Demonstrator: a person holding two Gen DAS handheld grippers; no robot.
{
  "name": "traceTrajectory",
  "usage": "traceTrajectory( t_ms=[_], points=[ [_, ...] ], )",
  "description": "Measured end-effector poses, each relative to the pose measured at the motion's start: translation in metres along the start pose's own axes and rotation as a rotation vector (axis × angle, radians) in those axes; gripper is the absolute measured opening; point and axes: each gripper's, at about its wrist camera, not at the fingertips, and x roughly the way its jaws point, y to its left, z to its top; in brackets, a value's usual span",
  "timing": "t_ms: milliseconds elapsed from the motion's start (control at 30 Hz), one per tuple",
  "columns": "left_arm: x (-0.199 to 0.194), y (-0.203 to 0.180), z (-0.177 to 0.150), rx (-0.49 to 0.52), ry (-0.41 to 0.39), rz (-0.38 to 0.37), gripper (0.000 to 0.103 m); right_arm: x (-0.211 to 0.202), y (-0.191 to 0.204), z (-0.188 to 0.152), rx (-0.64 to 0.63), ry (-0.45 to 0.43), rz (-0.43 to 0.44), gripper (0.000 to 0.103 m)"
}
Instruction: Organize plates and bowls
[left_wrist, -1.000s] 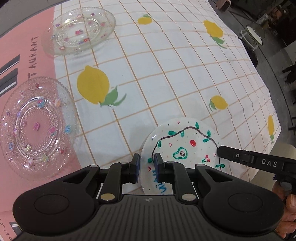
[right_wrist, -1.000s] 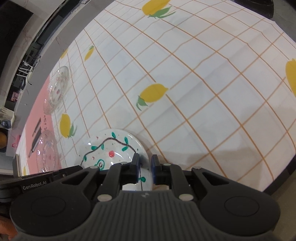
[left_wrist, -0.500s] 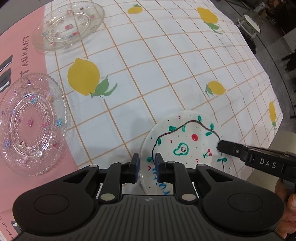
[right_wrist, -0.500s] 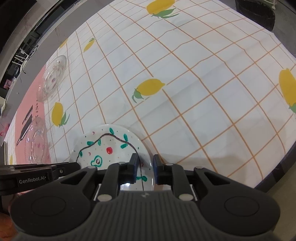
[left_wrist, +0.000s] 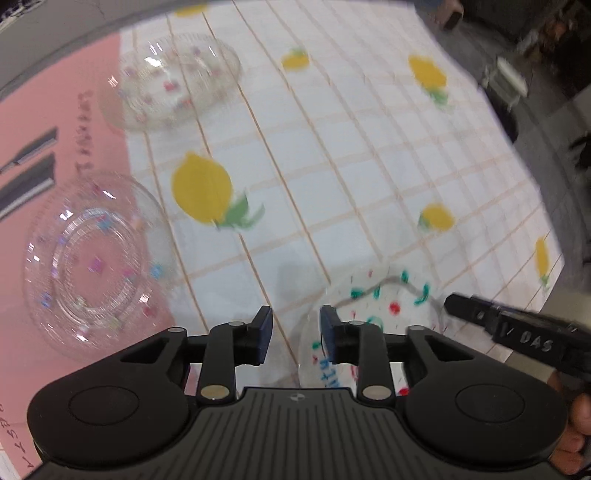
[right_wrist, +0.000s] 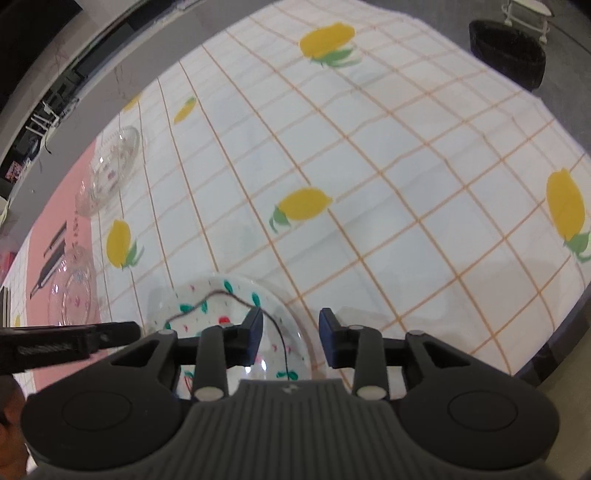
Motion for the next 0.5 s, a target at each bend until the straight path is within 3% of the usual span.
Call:
traceTrajectory(
  t_ms=[267,500],
  points=[
    [-0.050,0.057,-0.008,-0.118,-0.179,-0.043,0.045,-0.002,0.022,0.003,-0.059,-0.028,0.023,0.034],
    [-0.074,0.106,-0.027,-0.191,-0.258,-0.032,0.045,0.003,0.049,0.001,-0.130,-0.013,0.051,0.037]
  ],
)
